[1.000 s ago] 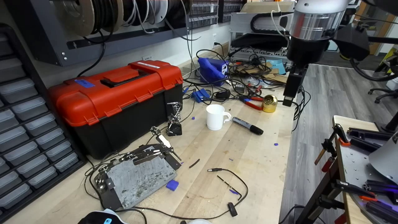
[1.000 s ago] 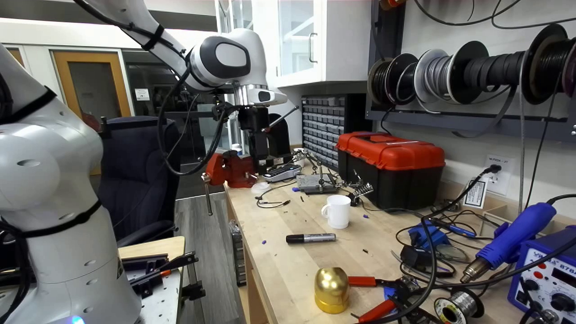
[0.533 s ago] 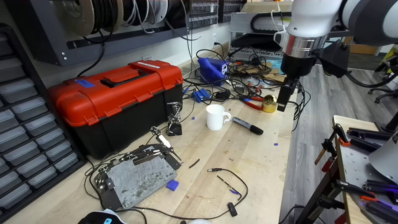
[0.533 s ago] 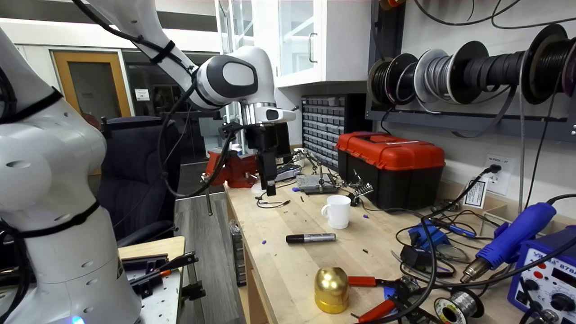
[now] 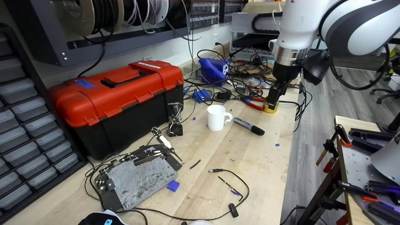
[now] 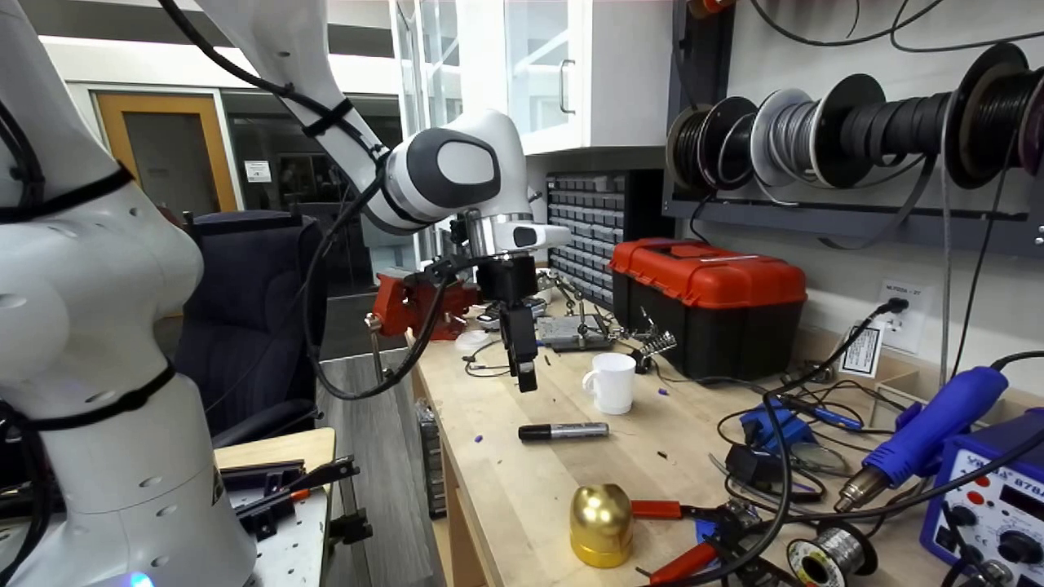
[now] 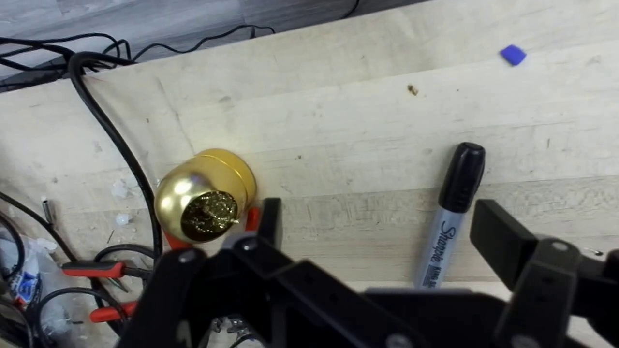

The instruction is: Put the marker in the white mug

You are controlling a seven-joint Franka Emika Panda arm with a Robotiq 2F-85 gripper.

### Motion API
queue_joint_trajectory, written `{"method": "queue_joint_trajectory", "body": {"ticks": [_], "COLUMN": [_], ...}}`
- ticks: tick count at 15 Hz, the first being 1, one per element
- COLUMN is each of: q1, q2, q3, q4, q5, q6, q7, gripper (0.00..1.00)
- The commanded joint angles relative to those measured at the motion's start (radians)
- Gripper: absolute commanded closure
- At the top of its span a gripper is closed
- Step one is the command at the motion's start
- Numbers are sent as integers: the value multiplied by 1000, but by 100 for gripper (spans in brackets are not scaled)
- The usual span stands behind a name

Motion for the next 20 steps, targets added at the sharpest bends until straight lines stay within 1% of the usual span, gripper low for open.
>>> {"method": "queue_joint_trajectory", "body": {"ticks": [1, 5, 8, 11, 16, 18, 20], "q1": [-28, -8, 17, 42, 87, 105, 119], "q2": [80, 161, 209, 236, 280, 294, 305], "q3": [-14, -47, -73, -97, -108, -107, -107], "q4": [47, 107, 147, 160, 155, 155, 152], "q5": [-97, -126, -84, -43, 137, 184, 210], "q6": [40, 52, 54, 73, 180, 213, 250], "q7": [118, 211, 249, 251, 170, 132, 59], "gripper": [0, 0, 0, 0, 0, 0, 0]}}
